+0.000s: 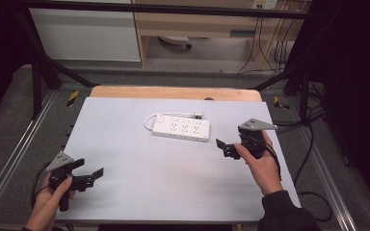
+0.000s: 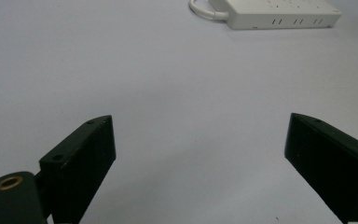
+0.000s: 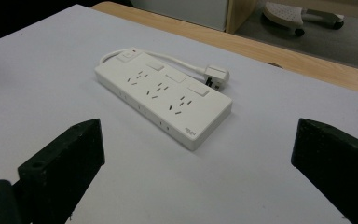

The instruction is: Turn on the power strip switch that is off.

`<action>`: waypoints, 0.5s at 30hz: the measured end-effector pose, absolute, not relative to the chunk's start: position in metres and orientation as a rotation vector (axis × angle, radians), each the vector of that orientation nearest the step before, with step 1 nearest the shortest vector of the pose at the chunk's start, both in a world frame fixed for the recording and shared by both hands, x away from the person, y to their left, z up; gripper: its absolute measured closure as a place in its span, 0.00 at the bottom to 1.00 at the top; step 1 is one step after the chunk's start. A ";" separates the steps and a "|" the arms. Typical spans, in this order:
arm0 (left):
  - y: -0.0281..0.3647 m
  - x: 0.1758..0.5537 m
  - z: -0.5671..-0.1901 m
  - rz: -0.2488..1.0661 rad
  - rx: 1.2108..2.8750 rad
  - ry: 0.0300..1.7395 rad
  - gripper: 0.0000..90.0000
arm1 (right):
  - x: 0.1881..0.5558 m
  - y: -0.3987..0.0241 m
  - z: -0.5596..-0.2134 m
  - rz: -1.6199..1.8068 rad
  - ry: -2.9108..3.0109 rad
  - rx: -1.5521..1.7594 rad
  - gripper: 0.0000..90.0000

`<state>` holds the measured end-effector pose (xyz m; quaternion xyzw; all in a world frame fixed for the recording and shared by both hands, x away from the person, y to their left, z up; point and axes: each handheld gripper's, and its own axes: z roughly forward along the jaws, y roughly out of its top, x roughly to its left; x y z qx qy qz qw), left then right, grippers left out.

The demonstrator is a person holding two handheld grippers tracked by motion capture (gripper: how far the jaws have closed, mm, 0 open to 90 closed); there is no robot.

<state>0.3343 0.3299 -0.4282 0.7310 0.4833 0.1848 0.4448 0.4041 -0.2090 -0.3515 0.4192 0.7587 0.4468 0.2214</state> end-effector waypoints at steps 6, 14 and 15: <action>0.330 0.335 -0.429 0.457 1.818 1.199 0.10 | 0.416 -0.206 -0.346 1.241 2.101 1.166 0.03; 0.329 0.336 -0.430 0.444 1.822 1.199 0.10 | 0.429 -0.200 -0.347 1.228 2.104 1.164 0.03; 0.329 0.336 -0.430 0.444 1.823 1.200 0.10 | 0.429 -0.199 -0.348 1.223 2.109 1.172 0.03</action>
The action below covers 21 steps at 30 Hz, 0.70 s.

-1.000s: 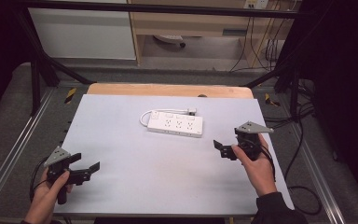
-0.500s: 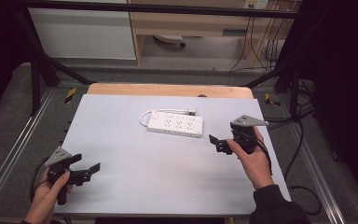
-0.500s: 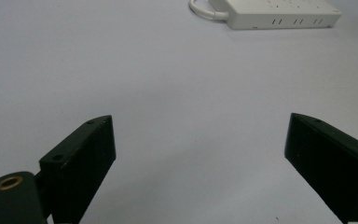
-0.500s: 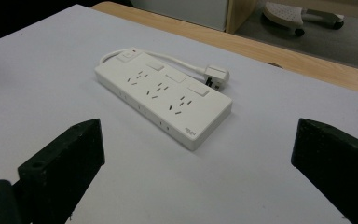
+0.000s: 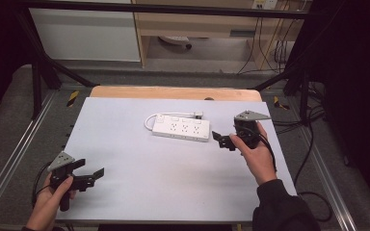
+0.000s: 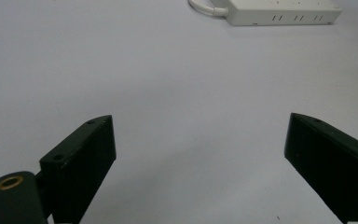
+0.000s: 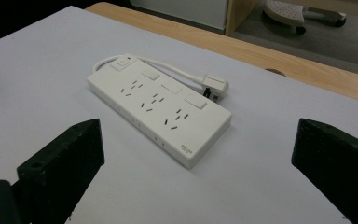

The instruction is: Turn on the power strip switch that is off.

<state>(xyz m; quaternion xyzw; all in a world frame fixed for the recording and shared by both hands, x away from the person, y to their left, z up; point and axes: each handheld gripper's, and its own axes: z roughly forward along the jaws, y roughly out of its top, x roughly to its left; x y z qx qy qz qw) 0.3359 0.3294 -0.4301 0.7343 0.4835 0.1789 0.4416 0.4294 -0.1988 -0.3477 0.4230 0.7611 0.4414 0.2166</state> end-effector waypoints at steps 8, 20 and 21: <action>0.329 0.338 -0.431 0.437 1.820 1.199 0.10 | 0.432 -0.197 -0.351 1.203 2.096 1.197 0.03; 0.328 0.339 -0.432 0.439 1.828 1.204 0.10 | 0.453 -0.195 -0.347 1.202 2.105 1.216 0.04; 0.328 0.339 -0.431 0.444 1.828 1.204 0.10 | 0.457 -0.192 -0.347 1.205 2.099 1.217 0.04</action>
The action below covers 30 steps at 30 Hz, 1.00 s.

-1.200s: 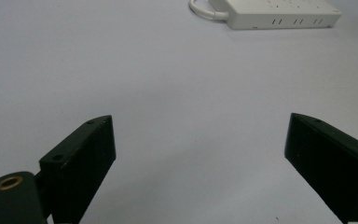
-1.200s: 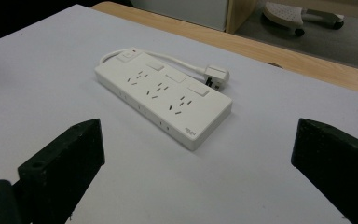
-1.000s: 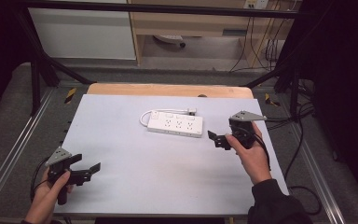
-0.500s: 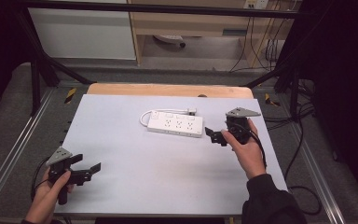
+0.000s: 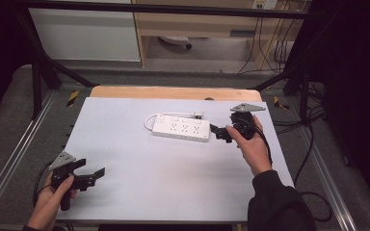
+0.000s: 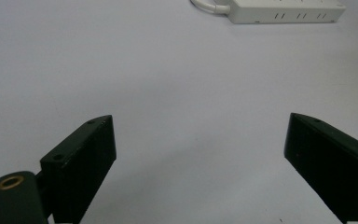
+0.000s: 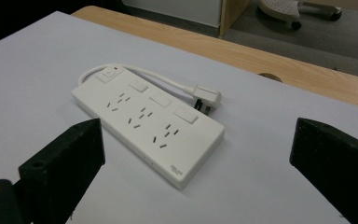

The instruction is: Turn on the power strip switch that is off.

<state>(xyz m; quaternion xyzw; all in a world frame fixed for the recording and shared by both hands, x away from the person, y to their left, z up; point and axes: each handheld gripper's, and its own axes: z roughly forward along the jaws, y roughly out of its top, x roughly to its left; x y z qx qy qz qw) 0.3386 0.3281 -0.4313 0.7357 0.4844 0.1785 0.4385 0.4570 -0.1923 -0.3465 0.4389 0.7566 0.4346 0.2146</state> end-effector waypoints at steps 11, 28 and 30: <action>0.328 0.338 -0.431 0.432 1.827 1.191 0.10 | 0.473 -0.174 -0.346 1.209 2.084 1.205 0.05; 0.328 0.336 -0.428 0.454 1.811 1.169 0.10 | 0.496 -0.154 -0.342 1.247 2.052 1.244 0.05; 0.327 0.336 -0.428 0.451 1.815 1.170 0.10 | 0.498 -0.153 -0.343 1.239 2.052 1.234 0.05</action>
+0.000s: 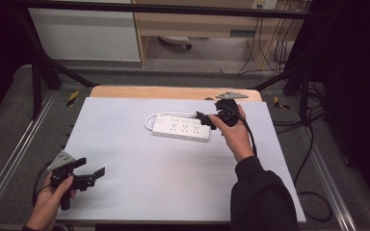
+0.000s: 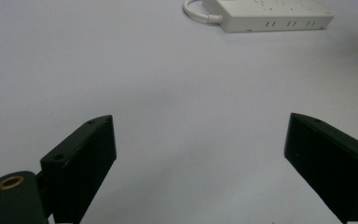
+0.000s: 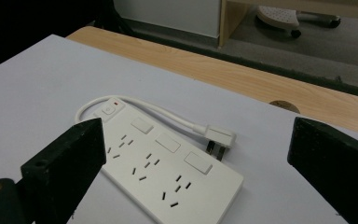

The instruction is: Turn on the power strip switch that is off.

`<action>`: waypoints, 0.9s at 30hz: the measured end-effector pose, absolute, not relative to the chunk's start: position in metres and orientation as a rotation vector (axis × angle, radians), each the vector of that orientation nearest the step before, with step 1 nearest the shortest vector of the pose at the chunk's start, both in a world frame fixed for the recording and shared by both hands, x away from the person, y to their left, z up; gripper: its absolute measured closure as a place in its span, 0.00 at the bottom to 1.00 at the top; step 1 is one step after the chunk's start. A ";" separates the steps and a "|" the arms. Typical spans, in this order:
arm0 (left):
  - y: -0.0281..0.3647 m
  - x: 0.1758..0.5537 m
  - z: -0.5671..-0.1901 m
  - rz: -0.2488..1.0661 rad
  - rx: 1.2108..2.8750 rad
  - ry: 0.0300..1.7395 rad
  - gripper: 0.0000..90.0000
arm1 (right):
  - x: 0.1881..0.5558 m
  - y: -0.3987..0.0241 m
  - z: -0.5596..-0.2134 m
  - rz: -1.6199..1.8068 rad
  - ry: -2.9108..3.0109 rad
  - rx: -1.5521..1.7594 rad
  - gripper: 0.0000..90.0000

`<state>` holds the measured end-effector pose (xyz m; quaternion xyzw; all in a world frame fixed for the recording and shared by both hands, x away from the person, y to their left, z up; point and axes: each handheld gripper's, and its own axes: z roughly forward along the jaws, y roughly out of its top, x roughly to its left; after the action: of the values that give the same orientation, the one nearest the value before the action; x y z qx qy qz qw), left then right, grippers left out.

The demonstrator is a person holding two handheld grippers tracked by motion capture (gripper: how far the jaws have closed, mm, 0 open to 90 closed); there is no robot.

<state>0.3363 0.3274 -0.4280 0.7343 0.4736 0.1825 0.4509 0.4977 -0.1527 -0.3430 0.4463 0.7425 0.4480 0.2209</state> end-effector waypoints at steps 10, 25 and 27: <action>0.328 0.335 -0.427 0.452 1.814 1.163 0.10 | 0.510 -0.150 -0.351 1.243 2.037 1.273 0.06; 0.322 0.334 -0.427 0.440 1.849 1.119 0.10 | 0.533 -0.136 -0.357 1.214 2.013 1.305 0.09; 0.321 0.335 -0.428 0.439 1.853 1.118 0.10 | 0.535 -0.133 -0.359 1.199 2.027 1.301 0.09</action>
<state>0.3352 0.3209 -0.4276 0.7494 0.4521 0.1774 0.4499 0.5349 -0.1329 -0.3588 0.4713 0.7342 0.4344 0.2237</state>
